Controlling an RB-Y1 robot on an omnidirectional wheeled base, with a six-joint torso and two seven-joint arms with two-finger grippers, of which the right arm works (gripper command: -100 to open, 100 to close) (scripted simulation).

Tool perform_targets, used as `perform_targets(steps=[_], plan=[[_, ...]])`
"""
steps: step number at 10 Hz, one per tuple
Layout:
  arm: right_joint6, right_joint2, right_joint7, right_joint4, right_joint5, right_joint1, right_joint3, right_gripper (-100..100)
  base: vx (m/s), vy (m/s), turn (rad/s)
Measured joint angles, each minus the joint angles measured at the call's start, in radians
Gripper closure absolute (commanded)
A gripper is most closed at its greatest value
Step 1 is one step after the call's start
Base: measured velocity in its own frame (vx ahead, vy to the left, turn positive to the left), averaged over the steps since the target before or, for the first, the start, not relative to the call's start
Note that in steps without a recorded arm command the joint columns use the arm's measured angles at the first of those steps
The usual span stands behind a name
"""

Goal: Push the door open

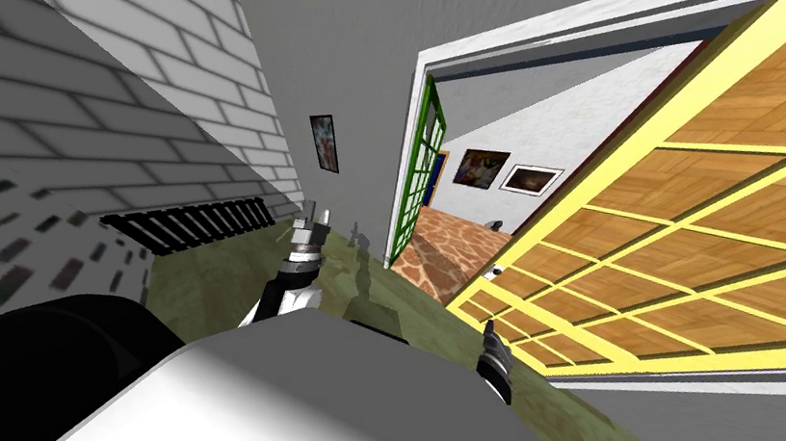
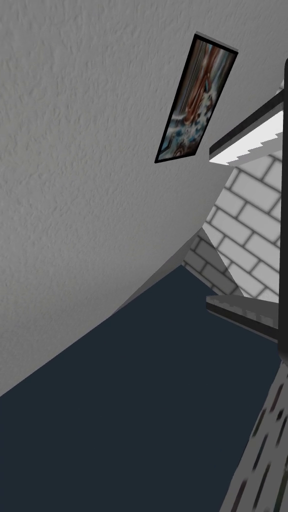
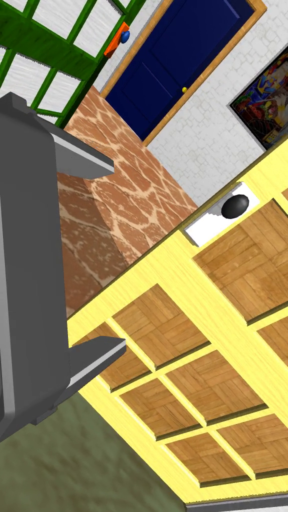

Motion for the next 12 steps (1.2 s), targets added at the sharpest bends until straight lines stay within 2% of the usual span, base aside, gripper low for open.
perform_targets(steps=[2, 4, 5, 6, 7, 8, 9, 10, 11, 12], plan=[[0.014, -0.004, 0.023, 0.012, 0.028, -0.002, -0.001, -100, 0.050, -0.065, 0.014], [0.042, -0.006, 0.024, 0.064, 0.063, -0.021, 0.004, -100, 0.058, -0.098, 0.059], [0.052, -0.008, 0.038, 0.064, 0.081, -0.018, 0.003, -100, 0.065, -0.121, 0.033], [0.066, -0.009, 0.044, 0.089, 0.101, -0.027, 0.005, -100, 0.069, -0.111, 0.034], [0.075, -0.012, 0.052, 0.095, 0.117, -0.026, 0.004, -100, 0.060, -0.103, 0.034], [0.071, -0.016, 0.074, 0.065, 0.128, -0.009, 0.000, -100, 0.039, -0.061, 0.012], [0.068, -0.017, 0.086, 0.051, 0.133, -0.004, -0.002, -100, 0.019, -0.016, -0.003], [0.076, -0.017, 0.079, 0.065, 0.138, -0.016, 0.001, -100, 0.006, 0.009, -0.002], [0.088, -0.016, 0.067, 0.099, 0.142, -0.031, 0.005, -100, 0.010, 0.001, 0.010], [0.074, -0.018, 0.086, 0.049, 0.139, -0.001, -0.002, -100, 0.008, -0.007, -0.002]])
